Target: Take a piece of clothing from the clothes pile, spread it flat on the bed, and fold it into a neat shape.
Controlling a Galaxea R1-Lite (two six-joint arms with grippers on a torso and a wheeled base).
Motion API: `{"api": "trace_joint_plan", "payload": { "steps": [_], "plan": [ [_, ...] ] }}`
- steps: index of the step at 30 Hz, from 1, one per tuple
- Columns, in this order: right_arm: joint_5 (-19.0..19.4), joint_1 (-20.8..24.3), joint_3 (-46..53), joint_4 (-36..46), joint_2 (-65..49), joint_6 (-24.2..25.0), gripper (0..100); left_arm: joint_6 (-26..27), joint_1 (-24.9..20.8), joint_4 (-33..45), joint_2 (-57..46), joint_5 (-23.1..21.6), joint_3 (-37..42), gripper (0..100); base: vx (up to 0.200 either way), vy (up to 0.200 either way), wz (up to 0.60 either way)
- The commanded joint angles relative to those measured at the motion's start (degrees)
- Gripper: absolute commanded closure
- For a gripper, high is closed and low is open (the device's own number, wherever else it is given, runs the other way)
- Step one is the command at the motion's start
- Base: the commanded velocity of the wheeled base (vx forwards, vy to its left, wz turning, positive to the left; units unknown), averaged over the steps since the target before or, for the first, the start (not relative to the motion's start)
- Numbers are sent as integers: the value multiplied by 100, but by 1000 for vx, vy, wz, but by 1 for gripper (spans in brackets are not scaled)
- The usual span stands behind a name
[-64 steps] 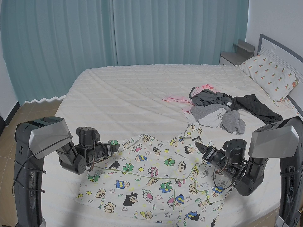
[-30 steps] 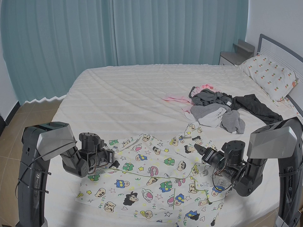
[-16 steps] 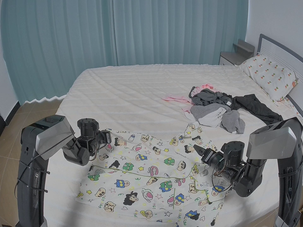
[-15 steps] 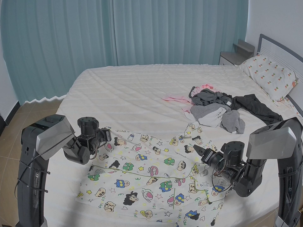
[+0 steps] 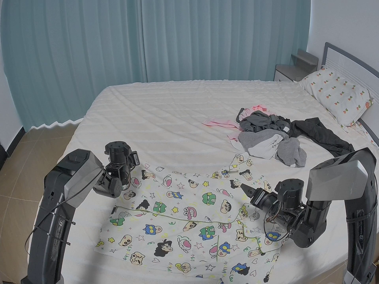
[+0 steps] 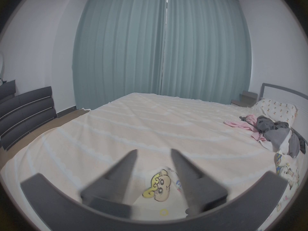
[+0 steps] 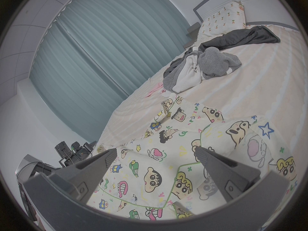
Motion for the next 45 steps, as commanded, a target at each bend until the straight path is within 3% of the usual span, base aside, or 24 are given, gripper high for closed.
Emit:
{"api": "trace_joint_plan", "payload": {
  "steps": [1,4,7,8,15,20,23,25,31,35,45],
  "plan": [
    [-15,2,6,-49,25,2,0,-136,7,4,89,53,-231,0,0,0,0],
    [-24,2,15,-49,7,2,0,-188,42,4,10,106,-179,0,0,0,0],
    [-33,-7,42,-49,-54,11,0,-549,138,57,-535,97,437,0,0,0,0],
    [-33,-7,86,-49,-107,2,0,-724,156,74,-904,-8,982,0,0,0,0],
    [37,-34,490,-49,-432,-50,0,-1770,200,-409,-2671,-1599,4119,0,0,0,0],
    [99,-16,657,-49,-564,-182,0,-1876,358,-1060,-3549,-2513,6202,0,0,0,0],
    [90,-7,692,-49,-582,-244,0,-1902,402,-1473,-3857,-2750,6932,0,0,0,0],
    [90,28,771,-49,-599,-270,0,-2219,367,-1886,-4165,-2803,7652,0,0,0,0],
    [2,283,1193,-49,-722,-270,0,-3317,182,-2167,-4472,-2821,8277,0,0,0,0],
    [2,309,1553,-49,-828,-156,0,-3370,147,-2167,-4402,-2829,8443,0,0,0,0],
    [11,344,1694,-49,-951,-112,0,-3326,94,-2167,-4384,-2821,8865,0,-200,0,0]
  ]
}}
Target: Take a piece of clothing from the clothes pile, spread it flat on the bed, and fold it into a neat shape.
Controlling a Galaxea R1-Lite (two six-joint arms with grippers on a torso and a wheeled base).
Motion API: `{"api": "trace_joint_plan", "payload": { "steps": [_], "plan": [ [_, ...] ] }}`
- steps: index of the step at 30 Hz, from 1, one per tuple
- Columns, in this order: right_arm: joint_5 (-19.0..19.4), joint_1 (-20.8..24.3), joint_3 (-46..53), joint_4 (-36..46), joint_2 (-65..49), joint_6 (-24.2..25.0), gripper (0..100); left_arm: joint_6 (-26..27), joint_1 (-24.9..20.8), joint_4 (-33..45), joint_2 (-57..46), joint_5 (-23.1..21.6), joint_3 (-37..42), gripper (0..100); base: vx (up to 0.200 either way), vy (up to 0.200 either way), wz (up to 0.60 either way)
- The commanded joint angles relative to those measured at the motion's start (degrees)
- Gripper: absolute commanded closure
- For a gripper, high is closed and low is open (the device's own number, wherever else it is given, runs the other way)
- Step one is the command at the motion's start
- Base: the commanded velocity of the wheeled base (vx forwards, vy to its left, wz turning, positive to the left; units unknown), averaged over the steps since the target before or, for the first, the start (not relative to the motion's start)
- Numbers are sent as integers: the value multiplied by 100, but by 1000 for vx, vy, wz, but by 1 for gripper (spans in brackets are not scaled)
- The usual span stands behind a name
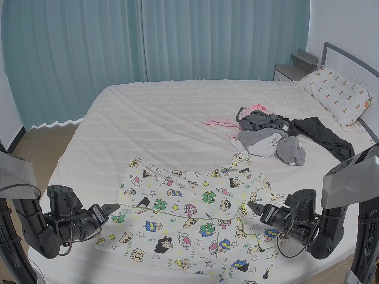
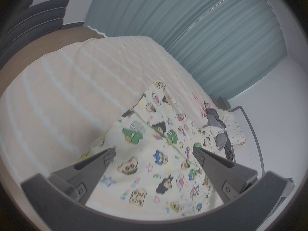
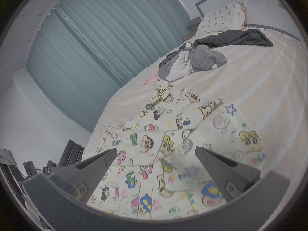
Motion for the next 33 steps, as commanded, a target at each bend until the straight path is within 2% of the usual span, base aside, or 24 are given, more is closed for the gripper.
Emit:
{"api": "trace_joint_plan", "payload": {
  "steps": [1,5,12,19,24,28,31,33],
  "plan": [
    [0,89,114,-47,-116,3,0,-9,-55,-13,-179,-3,193,0,-200,0,0],
    [-9,89,149,-47,-125,-24,0,-18,-134,-4,67,-3,193,0,-200,0,0],
    [-9,230,289,-47,-98,-103,0,-79,-354,-13,797,111,88,0,0,0,0],
    [-9,326,351,-47,-10,-235,0,-71,-441,-22,1465,1254,-352,0,0,0,0],
    [-9,362,289,-47,7,-261,0,-79,-696,-48,1693,1359,-536,0,0,0,0],
    [-9,423,298,-47,42,-270,0,-79,-732,-48,1852,1500,-659,0,0,0,0],
    [-9,432,298,-47,78,-279,0,-71,-767,-48,2098,2018,-923,0,0,0,0],
    [-9,432,298,-47,78,-279,0,-71,-784,-48,2221,2168,-1064,0,0,0,0]
  ]
}}
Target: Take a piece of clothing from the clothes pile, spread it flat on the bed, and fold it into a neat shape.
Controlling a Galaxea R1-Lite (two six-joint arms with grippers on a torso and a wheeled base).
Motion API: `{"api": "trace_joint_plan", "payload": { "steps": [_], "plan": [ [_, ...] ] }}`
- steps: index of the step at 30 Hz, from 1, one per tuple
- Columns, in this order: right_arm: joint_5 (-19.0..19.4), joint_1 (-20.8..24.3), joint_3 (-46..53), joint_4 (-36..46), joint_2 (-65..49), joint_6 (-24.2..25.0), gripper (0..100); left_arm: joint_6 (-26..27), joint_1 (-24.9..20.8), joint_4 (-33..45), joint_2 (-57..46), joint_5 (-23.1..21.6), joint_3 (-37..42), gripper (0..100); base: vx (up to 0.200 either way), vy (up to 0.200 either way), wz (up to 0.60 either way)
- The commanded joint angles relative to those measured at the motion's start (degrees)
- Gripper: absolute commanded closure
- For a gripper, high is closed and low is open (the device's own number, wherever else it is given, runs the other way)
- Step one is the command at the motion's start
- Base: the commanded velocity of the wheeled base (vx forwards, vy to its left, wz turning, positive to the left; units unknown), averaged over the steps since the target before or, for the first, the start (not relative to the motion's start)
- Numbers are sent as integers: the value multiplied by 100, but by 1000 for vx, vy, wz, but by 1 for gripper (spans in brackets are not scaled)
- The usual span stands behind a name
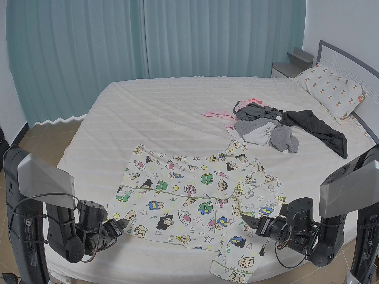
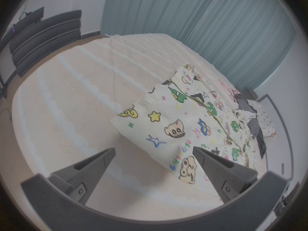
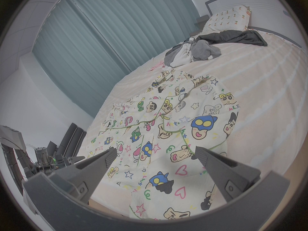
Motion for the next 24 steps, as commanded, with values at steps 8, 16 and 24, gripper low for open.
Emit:
{"api": "trace_joint_plan", "payload": {
  "steps": [8,16,24],
  "plan": [
    [-1,23,-6,-49,56,-2,0,-7,-175,31,556,397,-570,0,0,0,0],
    [16,14,100,-49,-23,-125,0,45,-183,84,661,572,-868,100,0,0,0],
    [464,14,645,-49,179,-529,0,28,-192,75,670,792,-816,100,0,0,0]
  ]
}}
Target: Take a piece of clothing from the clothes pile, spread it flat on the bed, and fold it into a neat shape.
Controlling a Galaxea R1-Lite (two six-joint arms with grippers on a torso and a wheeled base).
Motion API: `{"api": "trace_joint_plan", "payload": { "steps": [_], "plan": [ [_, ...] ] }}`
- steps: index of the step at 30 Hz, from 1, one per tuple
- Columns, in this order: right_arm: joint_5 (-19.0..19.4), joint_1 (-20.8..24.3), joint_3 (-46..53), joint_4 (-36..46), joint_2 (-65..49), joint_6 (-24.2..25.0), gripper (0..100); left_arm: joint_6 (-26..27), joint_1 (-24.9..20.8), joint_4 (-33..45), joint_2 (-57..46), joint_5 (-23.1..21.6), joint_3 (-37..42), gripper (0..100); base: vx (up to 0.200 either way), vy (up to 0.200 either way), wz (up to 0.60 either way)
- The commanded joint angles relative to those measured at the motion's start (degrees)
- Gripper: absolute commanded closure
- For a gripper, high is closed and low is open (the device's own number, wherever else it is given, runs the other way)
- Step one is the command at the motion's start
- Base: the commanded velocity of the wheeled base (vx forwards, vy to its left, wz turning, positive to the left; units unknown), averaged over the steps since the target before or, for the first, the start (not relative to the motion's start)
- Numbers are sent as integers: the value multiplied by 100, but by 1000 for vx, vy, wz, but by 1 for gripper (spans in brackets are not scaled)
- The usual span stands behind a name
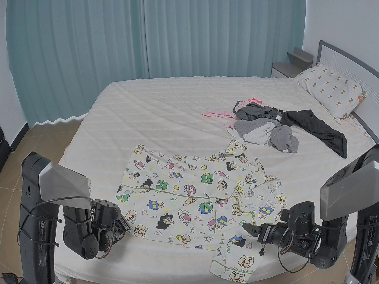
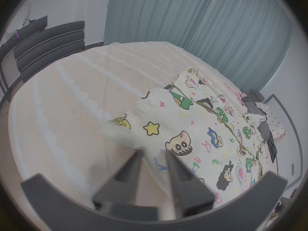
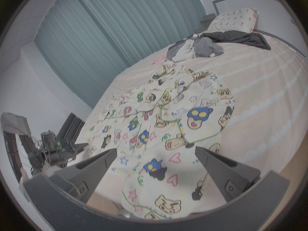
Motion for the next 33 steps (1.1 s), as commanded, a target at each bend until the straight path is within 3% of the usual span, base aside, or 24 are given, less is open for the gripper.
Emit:
{"api": "trace_joint_plan", "payload": {
  "steps": [1,10,33],
  "plan": [
    [123,0,247,-49,256,-126,0,-14,0,-4,30,111,46,100,0,0,0],
    [194,-79,423,-14,739,-381,0,-5,36,-57,21,102,283,100,0,0,0],
    [326,-8,-263,-49,1504,-337,0,-22,62,-101,12,58,441,100,0,0,0]
  ]
}}
